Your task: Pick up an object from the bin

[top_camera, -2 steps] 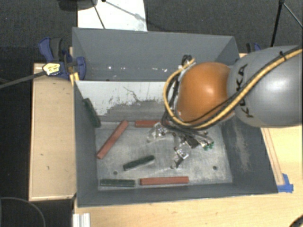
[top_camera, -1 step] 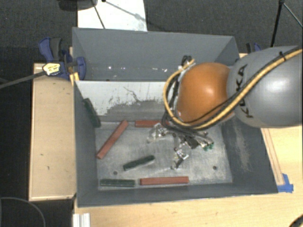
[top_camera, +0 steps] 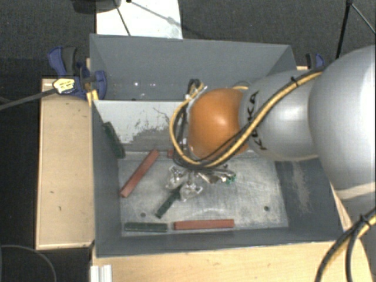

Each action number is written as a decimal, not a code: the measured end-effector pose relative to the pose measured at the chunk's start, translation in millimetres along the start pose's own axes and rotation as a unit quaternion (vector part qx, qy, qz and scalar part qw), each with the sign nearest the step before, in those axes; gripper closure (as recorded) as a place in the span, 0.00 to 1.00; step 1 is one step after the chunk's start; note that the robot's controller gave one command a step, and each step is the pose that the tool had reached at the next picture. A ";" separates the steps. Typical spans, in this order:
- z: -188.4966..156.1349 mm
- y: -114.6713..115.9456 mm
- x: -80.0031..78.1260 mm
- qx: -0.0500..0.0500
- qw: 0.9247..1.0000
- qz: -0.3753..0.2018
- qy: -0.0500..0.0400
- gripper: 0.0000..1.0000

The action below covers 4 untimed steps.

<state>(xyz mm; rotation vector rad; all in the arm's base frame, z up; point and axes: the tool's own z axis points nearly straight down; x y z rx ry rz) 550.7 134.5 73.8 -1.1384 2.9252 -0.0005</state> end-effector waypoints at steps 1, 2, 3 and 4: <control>0.0 0.0 0.0 0.000 1.000 0.000 0.000 1.00; -123.6 10.2 24.3 0.000 1.000 0.027 0.000 1.00; -123.5 10.2 24.3 0.000 1.000 0.027 0.000 1.00; -148.1 6.7 26.6 -0.001 1.000 0.028 0.001 1.00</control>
Offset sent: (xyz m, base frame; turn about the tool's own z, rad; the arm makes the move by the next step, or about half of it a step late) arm -0.0258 -0.0092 0.1230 0.0560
